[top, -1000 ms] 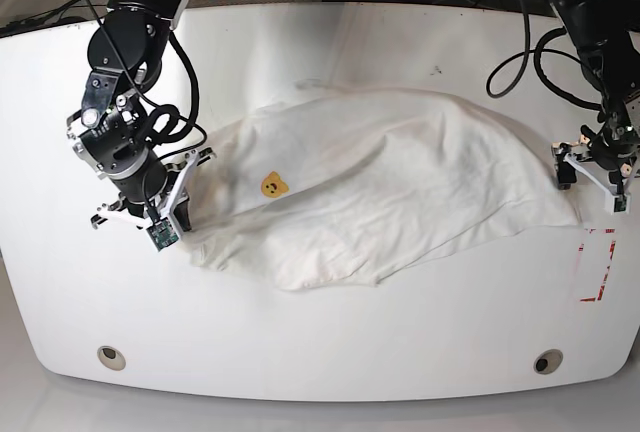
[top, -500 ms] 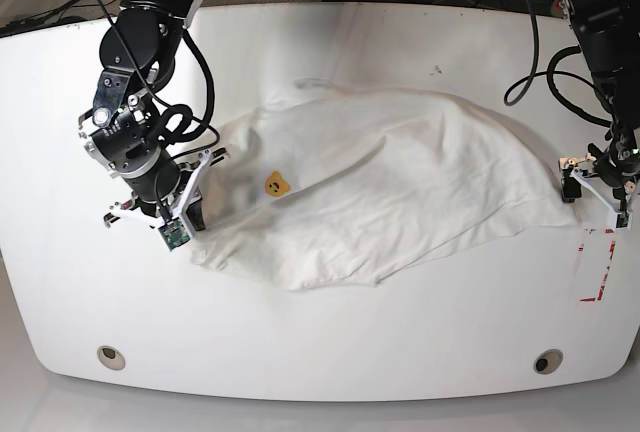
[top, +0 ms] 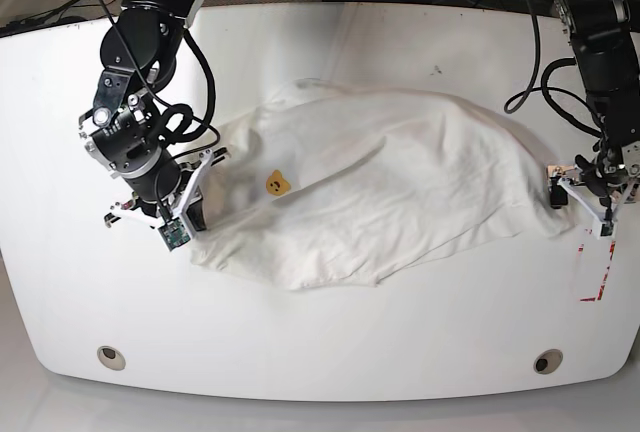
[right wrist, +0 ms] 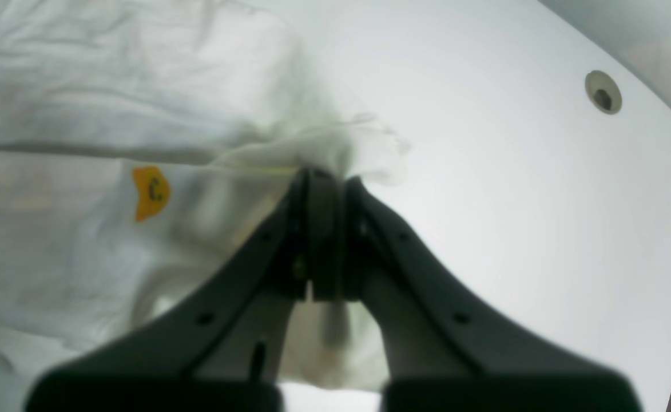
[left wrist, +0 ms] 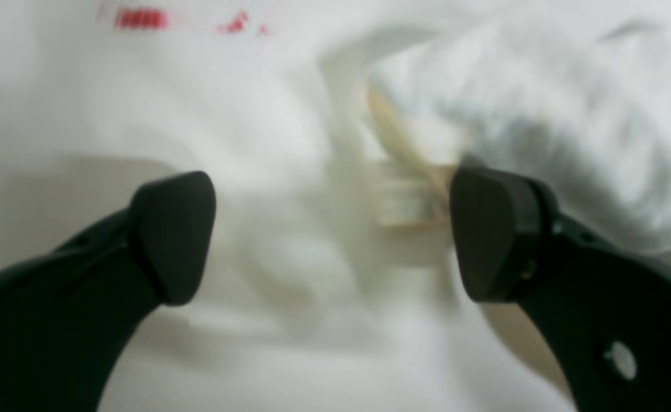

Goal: Fold the T-shirt properly
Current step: 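Lay the shirt flat, left gripper releasing and regrasping its edge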

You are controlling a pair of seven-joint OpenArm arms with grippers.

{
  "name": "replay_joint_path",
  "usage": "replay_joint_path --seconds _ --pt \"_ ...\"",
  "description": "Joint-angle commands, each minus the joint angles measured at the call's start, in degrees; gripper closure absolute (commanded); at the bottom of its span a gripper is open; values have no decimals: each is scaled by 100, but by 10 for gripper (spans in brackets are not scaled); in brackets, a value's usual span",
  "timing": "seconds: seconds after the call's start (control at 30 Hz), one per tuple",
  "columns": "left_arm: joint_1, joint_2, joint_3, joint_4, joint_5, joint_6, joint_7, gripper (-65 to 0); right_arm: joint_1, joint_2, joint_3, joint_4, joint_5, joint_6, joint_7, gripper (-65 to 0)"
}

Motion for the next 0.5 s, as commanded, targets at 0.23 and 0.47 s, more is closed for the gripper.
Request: replay_joint_path --seconds 0.23,0.47 --pt "-141 -79 499 -4 17 -22 -304 -367 98 43 10 104 68 -32 142 0" --pt "-132 88 508 -4 26 -4 -304 -82 98 43 10 113 68 -32 142 0"
